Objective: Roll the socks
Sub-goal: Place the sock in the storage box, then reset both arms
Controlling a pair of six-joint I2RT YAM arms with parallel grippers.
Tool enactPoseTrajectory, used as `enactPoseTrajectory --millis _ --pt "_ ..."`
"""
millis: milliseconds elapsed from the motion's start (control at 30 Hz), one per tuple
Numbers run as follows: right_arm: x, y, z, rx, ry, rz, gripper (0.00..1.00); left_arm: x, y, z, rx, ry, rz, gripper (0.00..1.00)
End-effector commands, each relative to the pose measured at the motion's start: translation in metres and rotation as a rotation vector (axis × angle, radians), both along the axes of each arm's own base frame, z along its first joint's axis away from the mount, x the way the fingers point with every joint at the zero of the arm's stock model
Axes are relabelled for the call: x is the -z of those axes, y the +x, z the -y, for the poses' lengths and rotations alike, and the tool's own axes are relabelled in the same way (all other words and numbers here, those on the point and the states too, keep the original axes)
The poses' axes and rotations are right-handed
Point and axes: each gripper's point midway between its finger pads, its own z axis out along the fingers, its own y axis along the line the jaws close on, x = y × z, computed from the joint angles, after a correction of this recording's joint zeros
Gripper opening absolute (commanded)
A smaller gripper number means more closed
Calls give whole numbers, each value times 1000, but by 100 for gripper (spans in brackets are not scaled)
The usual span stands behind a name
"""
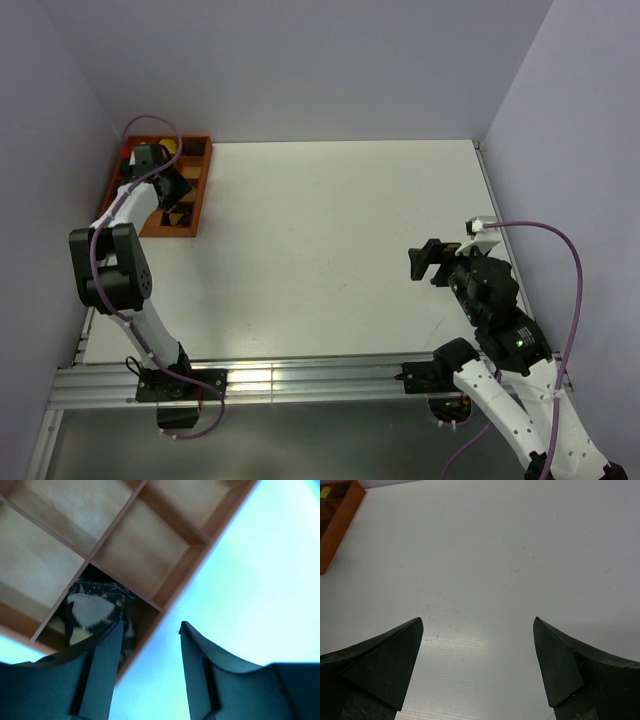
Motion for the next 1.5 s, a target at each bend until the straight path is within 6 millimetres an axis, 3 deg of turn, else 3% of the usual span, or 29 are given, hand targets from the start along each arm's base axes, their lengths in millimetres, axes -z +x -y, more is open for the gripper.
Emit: enactPoseTrajectory --millis 0,33,67,133,167,233,267,333,367,433,467,500,533,667,733,833,1033,1233,1467 --pt "-16 -2 0 -5 3 28 97 -126 8 5 35 36 249 56" --pt "-18 -3 1 -3 0 27 97 -141 6 6 40 42 278 57" --pt "-20 -3 3 7 0 30 97 -171 -2 6 40 52 338 59" --pt "-29 -7 7 19 3 44 98 -201 -14 6 30 69 406 64" --pt "-34 -8 9 27 7 53 98 -232 -30 6 24 81 476 66" --pt "-46 -12 16 51 12 80 98 -252 -50 5 17 108 536 70" --pt "-51 -14 19 60 8 92 98 -282 -72 3 -3 135 613 73" --pt "-62 -20 30 104 6 120 98 -296 -97 -1 -24 176 650 77" --pt "-68 -23 36 122 -2 135 98 -322 -124 -6 -66 208 715 81" --pt "-80 -30 50 173 -15 169 98 -332 -151 -12 -99 250 745 86" --pt "-88 -36 56 190 -8 198 99 -349 -176 -15 -128 273 796 90" --pt "-92 -39 61 205 -8 214 99 -356 -189 -16 -142 289 813 91" --pt "-95 -43 68 237 -12 229 99 -354 -201 -19 -148 317 787 92" --pt "-114 -60 85 280 -11 305 100 -382 -261 -21 -198 375 849 96" --pt "-118 -65 89 283 -21 320 100 -388 -283 -24 -220 399 866 98" --pt "-127 -76 95 290 -18 359 100 -397 -331 -30 -269 417 917 99" --pt "-133 -89 100 288 6 441 100 -389 -380 -39 -301 422 941 99" --pt "-136 -100 112 326 25 491 100 -376 -398 -52 -352 412 929 99" --pt "-135 -94 99 262 12 479 100 -367 -403 -58 -371 379 969 100"
